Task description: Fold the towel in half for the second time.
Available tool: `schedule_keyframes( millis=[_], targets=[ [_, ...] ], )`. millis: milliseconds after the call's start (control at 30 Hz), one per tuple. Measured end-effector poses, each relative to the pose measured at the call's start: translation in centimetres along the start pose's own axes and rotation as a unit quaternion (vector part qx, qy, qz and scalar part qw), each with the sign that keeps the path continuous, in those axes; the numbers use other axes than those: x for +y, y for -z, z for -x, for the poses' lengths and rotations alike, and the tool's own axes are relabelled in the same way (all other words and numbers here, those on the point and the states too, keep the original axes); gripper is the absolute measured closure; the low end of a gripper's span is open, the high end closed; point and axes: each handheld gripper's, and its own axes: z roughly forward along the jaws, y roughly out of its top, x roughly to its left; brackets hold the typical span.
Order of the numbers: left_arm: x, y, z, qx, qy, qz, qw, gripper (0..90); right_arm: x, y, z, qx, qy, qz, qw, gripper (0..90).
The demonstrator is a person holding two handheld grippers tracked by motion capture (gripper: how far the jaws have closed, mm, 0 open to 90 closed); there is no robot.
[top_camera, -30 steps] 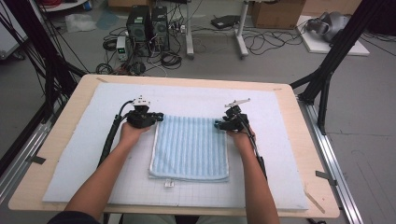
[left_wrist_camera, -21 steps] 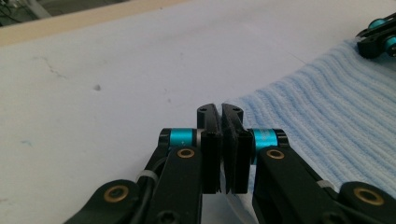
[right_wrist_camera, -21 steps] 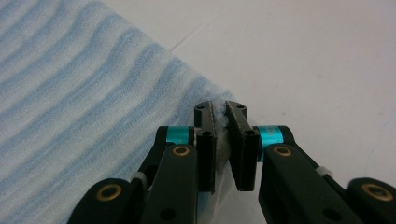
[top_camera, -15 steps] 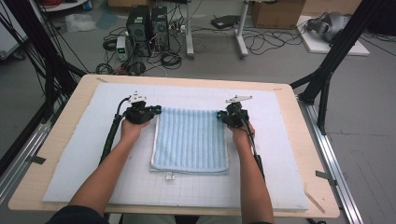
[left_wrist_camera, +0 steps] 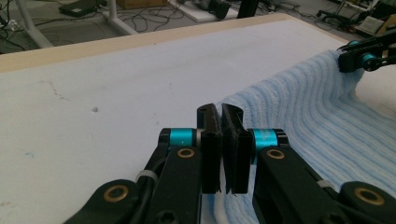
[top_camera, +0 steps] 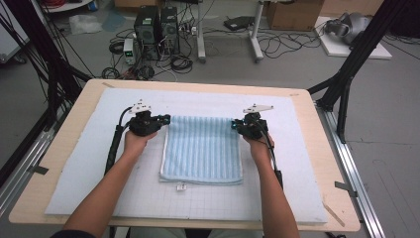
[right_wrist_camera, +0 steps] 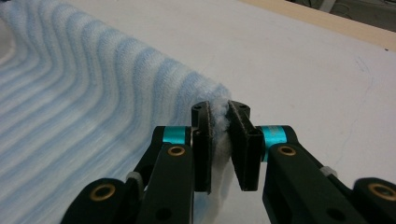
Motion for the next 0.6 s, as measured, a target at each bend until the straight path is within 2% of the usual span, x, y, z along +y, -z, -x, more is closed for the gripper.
schedule_keyframes(
  millis=[100, 200, 267, 300, 333, 400, 600],
  targets=[
    [-0.3, 0.9, 0.6, -0.009, -0.002, 0.002, 1.0000, 85.9, -0.3, 0.8, -0.4, 0.003, 0.009, 0.004, 0.9999, 79.4],
    [-0.8, 1.9, 1.4, -0.013, -0.009, 0.011, 0.9998, 85.8, -0.9, 1.9, -1.0, 0.006, 0.010, 0.010, 0.9999, 79.5],
    [-1.1, 2.4, 1.9, -0.018, -0.012, 0.007, 0.9997, 85.8, -1.5, 2.7, -1.4, 0.012, 0.006, 0.017, 0.9998, 80.0],
    [-1.3, 2.8, 2.2, -0.016, -0.015, 0.015, 0.9996, 85.8, -1.9, 3.1, -1.6, 0.013, 0.005, 0.020, 0.9997, 80.7],
    [-1.5, 3.1, 2.6, -0.018, -0.014, 0.018, 0.9996, 85.8, -2.0, 3.4, -1.8, 0.018, 0.002, 0.014, 0.9997, 80.8],
    [-1.9, 3.7, 3.2, -0.021, -0.017, 0.020, 0.9994, 85.8, -2.6, 4.1, -2.5, 0.015, 0.010, 0.026, 0.9995, 82.1],
    [-3.3, 5.6, 4.8, -0.028, -0.019, 0.024, 0.9992, 85.8, -4.2, 6.0, -4.1, 0.023, 0.011, 0.036, 0.9990, 83.3]
  ],
)
